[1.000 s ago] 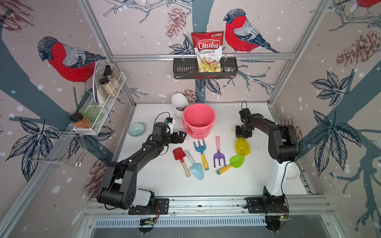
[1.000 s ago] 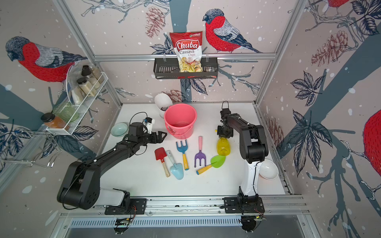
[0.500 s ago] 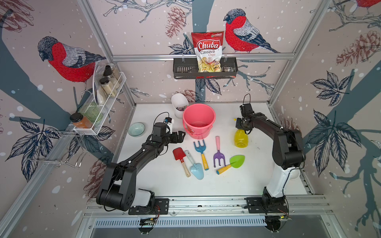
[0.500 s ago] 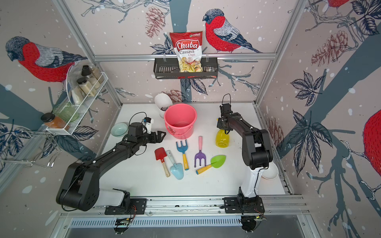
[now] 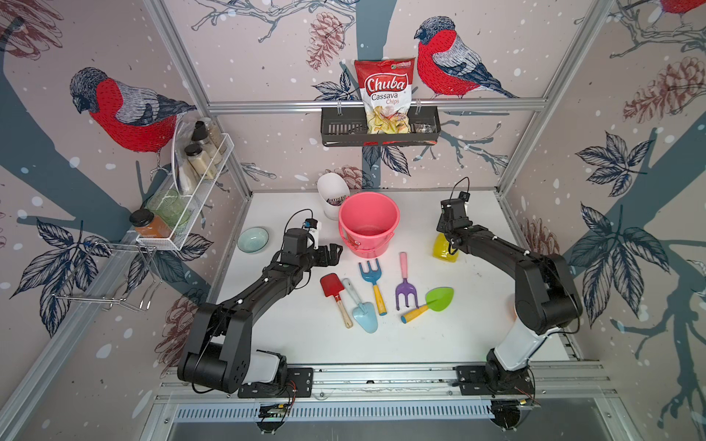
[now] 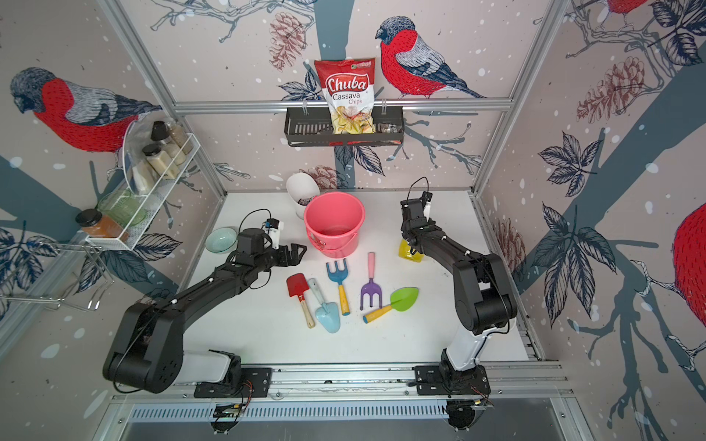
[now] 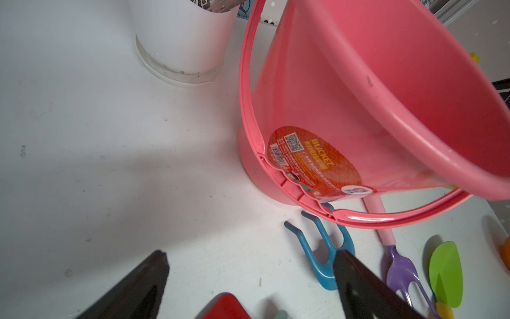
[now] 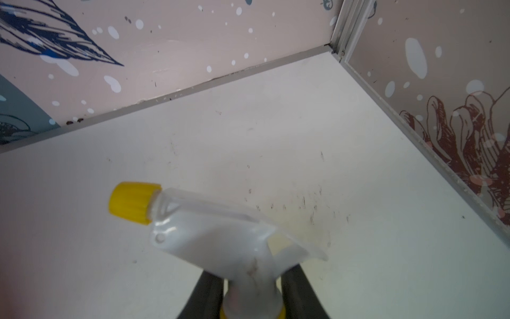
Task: Organize the gardening tools
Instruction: Adjust the gardening tool at the center of the board.
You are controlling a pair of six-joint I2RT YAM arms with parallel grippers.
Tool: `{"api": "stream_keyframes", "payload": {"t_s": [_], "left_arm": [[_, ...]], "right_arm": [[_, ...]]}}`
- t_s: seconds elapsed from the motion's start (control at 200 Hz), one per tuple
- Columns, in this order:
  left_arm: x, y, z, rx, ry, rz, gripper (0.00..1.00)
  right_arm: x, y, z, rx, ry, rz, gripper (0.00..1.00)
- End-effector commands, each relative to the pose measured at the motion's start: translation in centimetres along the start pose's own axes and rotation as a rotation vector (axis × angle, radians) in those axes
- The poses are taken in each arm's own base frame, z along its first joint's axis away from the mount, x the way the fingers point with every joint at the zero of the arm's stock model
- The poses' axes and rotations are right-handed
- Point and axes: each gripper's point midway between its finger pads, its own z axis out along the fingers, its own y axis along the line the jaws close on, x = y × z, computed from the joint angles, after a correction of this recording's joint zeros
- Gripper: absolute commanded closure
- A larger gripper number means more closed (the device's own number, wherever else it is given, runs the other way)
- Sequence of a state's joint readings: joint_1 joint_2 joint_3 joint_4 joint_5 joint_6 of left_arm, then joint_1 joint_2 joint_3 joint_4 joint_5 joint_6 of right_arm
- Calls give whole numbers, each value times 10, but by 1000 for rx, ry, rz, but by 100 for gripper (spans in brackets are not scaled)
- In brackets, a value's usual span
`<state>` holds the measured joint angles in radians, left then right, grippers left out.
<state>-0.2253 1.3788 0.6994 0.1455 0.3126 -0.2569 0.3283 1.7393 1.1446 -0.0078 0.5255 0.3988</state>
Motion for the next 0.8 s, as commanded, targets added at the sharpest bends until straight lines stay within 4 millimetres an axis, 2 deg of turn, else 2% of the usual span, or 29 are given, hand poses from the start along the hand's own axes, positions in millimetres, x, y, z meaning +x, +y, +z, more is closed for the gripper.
{"api": "stream_keyframes", "payload": {"t_s": [0.0,0.135,0.255,0.46,0.6,0.795], "left_arm": [[-6,-2,-1,0,-30,6,3],[-8,-2,-3,0,-47,8,3],[-11,-5,-8,10,-76,8,3],[-17,-17,-21,44,-136,32,3],[-21,-27,-32,86,-180,38,3],[-21,-33,-38,111,-200,39,3]], "right_arm": [[-42,3,1,35,-176,92,100],[-63,12,11,71,-253,86,100],[-73,20,28,107,-292,68,100],[-82,24,51,207,-357,52,100],[-80,23,65,249,-398,47,100],[-83,25,74,292,-455,49,100]]}}
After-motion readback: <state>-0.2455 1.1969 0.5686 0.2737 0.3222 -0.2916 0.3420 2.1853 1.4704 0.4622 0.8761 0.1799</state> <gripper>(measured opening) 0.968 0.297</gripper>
